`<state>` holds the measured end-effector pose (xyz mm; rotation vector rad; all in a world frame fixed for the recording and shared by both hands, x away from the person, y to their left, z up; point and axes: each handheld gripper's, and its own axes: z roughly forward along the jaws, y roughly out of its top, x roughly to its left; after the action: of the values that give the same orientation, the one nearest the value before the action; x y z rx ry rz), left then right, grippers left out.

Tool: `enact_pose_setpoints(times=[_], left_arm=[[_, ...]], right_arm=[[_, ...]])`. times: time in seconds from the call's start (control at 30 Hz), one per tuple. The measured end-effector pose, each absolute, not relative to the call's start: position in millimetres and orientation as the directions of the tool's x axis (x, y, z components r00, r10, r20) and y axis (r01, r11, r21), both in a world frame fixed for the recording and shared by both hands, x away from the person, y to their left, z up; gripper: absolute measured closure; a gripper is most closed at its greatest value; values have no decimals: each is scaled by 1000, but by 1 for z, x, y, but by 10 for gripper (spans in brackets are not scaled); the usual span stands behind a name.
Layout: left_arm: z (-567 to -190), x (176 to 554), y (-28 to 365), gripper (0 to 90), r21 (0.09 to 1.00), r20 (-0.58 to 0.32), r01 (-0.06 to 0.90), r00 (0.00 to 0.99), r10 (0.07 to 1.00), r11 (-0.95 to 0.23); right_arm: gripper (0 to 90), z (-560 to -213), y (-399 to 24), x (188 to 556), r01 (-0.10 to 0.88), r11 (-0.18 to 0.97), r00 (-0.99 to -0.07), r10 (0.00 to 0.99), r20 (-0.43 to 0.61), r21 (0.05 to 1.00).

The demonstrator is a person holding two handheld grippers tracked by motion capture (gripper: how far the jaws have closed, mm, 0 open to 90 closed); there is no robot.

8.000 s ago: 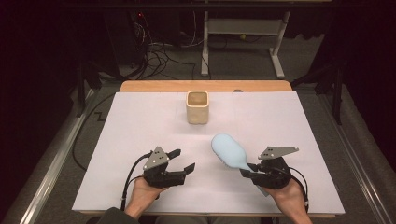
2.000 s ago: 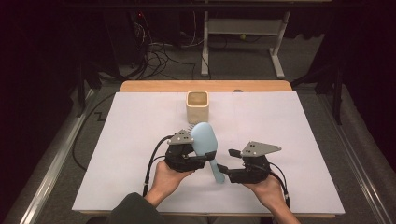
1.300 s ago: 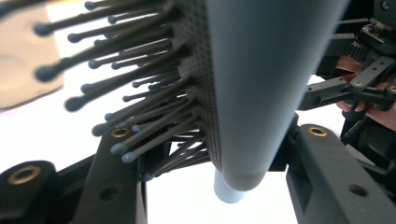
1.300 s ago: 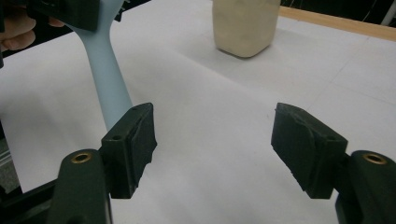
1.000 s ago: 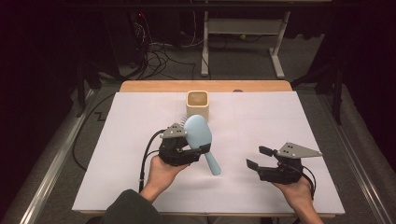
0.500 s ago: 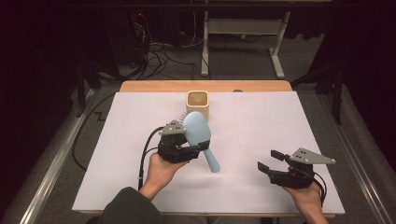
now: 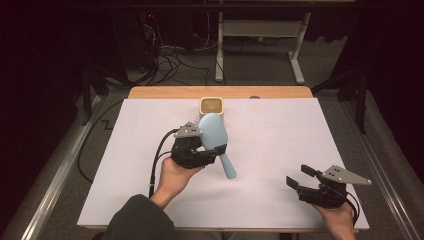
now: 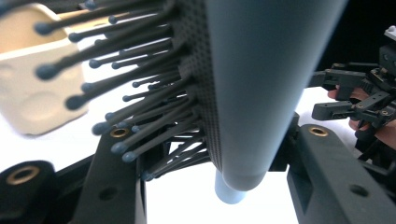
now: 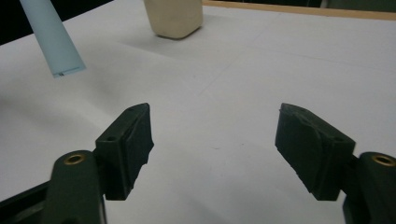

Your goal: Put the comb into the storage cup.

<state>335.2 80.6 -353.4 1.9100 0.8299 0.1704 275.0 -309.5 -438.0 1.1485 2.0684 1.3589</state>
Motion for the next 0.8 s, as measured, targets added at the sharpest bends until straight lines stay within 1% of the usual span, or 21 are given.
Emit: enact_pose_setpoints(times=[0.2, 0.6, 0.7, 0.8], left_arm=[[-343, 341, 79, 536, 848, -205, 455, 754, 624, -271], [-340, 351, 88, 536, 851, -224, 472, 722, 655, -230], [-336, 354, 90, 536, 854, -205, 464, 715, 669, -234], [-333, 357, 92, 536, 855, -220, 470, 710, 669, -218]], right_arm=[[298, -443, -316, 272, 406, 159, -557, 824, 105, 900], [277, -456, -326, 266, 399, 107, -505, 855, 121, 911], [276, -457, -329, 264, 395, 98, -497, 859, 123, 914], [270, -458, -332, 261, 393, 84, -492, 861, 132, 916]])
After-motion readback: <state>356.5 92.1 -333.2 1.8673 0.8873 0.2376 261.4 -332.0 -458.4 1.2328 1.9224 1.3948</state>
